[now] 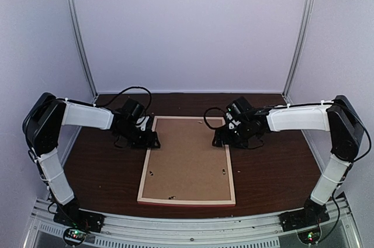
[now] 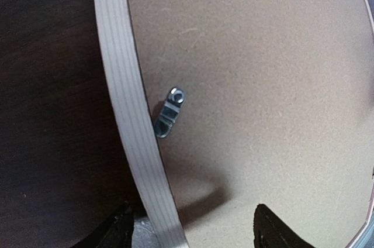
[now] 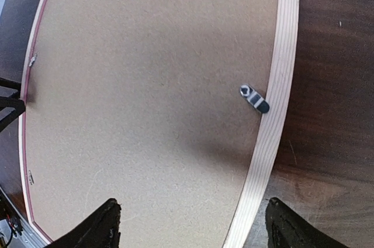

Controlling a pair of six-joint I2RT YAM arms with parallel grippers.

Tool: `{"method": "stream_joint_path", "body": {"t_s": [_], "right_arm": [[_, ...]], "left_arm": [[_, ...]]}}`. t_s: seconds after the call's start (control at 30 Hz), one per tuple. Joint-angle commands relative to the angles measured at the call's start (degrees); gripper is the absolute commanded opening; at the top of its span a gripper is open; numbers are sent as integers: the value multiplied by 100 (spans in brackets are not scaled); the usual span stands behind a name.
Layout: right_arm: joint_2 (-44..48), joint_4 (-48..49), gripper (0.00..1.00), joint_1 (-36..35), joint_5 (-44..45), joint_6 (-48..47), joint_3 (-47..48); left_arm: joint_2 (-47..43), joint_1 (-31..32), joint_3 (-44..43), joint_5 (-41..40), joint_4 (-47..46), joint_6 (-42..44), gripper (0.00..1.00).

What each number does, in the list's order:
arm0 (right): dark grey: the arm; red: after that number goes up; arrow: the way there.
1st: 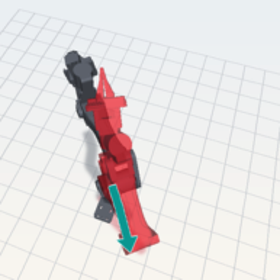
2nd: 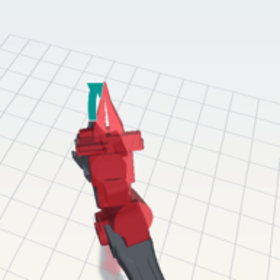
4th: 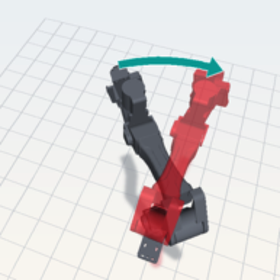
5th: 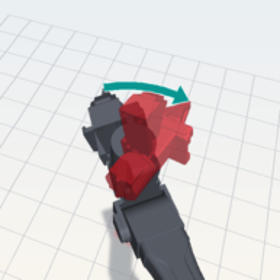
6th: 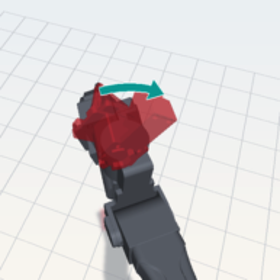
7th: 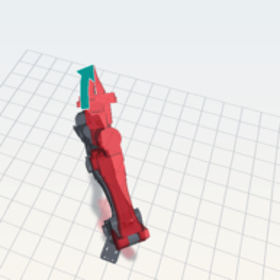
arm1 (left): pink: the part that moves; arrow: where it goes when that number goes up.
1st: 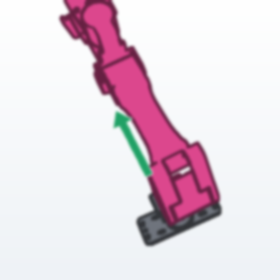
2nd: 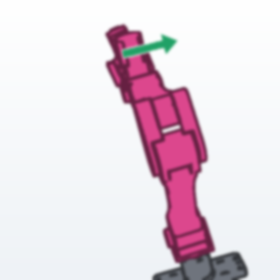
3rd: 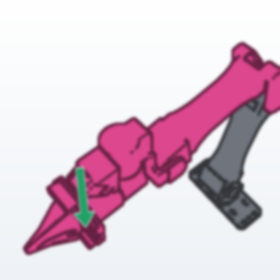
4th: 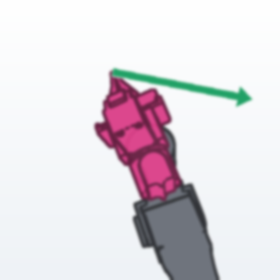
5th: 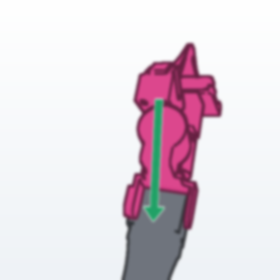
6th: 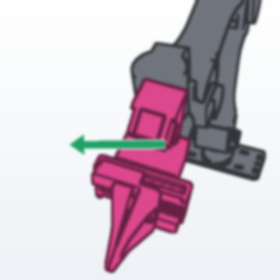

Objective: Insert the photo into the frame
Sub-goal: Press the fastener onto the backboard.

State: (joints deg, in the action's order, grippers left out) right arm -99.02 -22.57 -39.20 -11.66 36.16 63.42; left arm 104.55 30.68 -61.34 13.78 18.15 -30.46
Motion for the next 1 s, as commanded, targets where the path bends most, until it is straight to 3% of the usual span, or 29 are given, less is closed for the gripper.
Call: {"method": "stream_joint_path", "body": {"t_s": [0.0,0.27,0.57,0.97], "right_arm": [[-39,-20,85,-30,355,-615,367],[-731,-253,86,-26,684,-1390,1251],[-1432,-332,85,3,894,-1629,1862],[-1606,-417,85,55,973,-1665,1794]], "left_arm": [[-257,0,39,-174,88,88,71],[-278,0,13,-224,180,111,71],[-312,0,-53,-288,312,145,71],[-340,0,-27,-284,337,142,71]]}}
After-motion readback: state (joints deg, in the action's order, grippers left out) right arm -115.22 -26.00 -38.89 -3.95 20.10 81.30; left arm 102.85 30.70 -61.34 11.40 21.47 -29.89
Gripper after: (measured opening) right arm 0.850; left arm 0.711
